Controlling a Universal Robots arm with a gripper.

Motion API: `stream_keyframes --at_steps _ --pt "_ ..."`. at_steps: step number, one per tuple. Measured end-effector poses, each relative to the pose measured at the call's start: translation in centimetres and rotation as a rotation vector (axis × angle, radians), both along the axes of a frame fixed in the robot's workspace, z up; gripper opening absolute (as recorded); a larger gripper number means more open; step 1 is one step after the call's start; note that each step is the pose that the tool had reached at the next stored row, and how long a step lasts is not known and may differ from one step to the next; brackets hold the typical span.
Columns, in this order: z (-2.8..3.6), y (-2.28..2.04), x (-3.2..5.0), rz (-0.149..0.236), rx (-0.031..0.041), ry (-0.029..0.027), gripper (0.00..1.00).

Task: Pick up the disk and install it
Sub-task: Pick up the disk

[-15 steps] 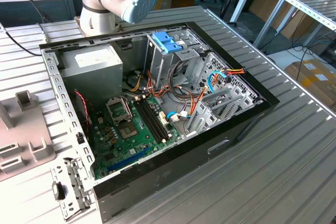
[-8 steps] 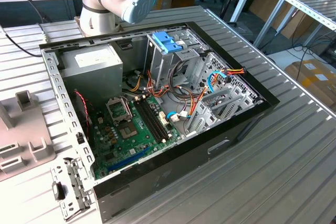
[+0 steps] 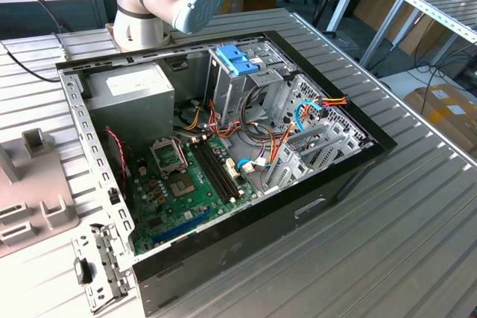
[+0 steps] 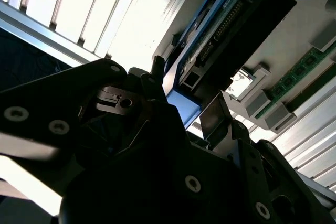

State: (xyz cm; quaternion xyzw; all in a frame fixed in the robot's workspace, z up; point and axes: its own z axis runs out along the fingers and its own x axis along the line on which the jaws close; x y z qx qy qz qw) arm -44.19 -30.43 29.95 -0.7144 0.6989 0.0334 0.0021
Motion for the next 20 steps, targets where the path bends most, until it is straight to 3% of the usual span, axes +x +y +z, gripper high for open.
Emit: stream_keyframes --at_steps 7,20 --pt "-0.62 0.00 -0.17 0.000 -0.0001 0.0003 0.54" --pt "-0.65 0.00 -0.17 0.000 0.0000 0.0001 0.54"
